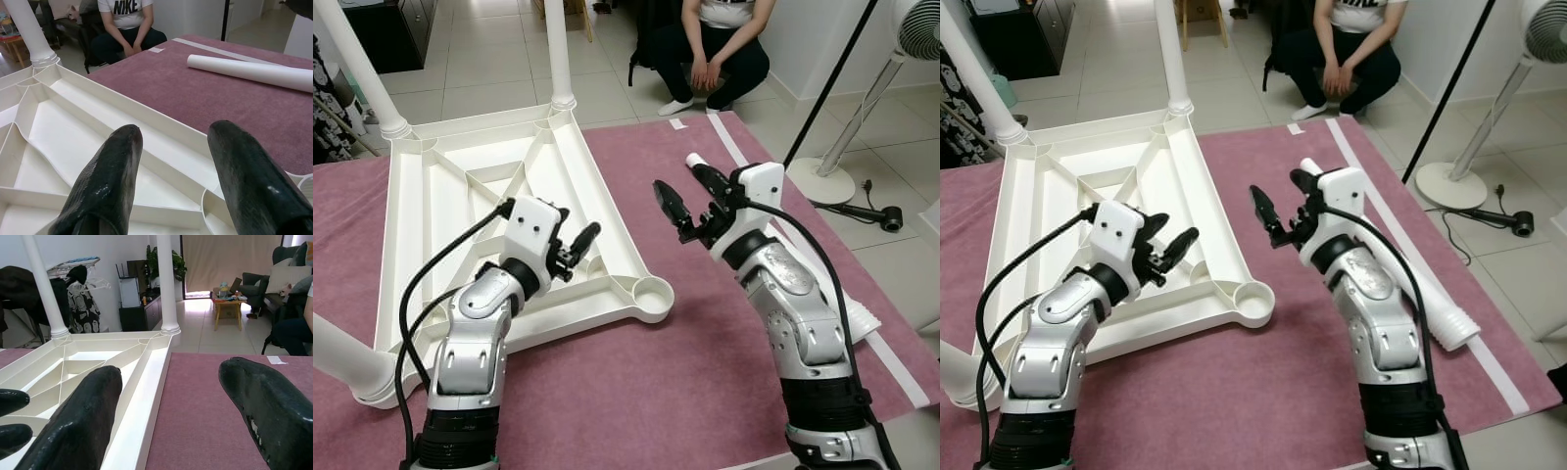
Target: Building children table
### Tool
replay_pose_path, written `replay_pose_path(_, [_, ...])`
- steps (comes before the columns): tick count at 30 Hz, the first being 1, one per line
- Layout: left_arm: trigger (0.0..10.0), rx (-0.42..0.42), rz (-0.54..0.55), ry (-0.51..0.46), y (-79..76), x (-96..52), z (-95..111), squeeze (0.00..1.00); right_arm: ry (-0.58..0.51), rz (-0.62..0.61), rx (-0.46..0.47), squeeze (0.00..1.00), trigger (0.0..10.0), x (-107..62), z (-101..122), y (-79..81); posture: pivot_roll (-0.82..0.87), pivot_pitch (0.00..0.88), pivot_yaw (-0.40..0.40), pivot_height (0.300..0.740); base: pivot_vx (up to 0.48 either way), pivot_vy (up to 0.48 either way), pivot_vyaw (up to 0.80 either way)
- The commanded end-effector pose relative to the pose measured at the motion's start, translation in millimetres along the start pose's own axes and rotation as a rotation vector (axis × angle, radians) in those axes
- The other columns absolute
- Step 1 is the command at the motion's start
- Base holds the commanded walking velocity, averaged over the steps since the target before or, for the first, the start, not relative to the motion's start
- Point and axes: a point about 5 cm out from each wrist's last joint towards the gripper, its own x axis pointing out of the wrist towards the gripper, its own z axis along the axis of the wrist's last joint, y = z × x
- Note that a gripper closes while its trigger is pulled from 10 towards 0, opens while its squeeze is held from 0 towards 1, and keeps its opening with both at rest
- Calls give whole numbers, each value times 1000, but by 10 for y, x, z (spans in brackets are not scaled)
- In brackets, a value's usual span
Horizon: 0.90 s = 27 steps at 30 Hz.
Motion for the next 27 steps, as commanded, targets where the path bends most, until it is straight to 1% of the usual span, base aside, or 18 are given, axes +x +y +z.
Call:
replay_pose_path(1, [10000, -7, 179, 9, 76, 11, -21, 0, -11, 1, -3, 0, 10000, 17, 12, 9, 9, 0, 38, 740, 0, 480, 0])
replay_pose_path(10, [10000, 5, 160, 9, 57, 32, -25, 0, -8, -16, -10, 0, 10000, 0, -3, -11, 5, 0, 45, 740, 0, 480, 0])
replay_pose_path(11, [10000, 31, 148, 1, 40, 36, -17, 0, -8, -19, -12, 0, 10000, -2, -6, -15, 4, 0, 47, 740, 0, 0, 0])
replay_pose_path(15, [10000, 57, 129, -12, 8, 34, -8, 0, -7, -26, -17, 0, 10000, -5, -13, -21, 4, 0, 49, 740, 0, -357, 0])
replay_pose_path(27, [10000, 62, 121, -11, 4, 33, -9, 0, -10, -32, -21, 0, 10000, 0, -17, -31, 8, 0, 51, 740, 0, -480, 0])
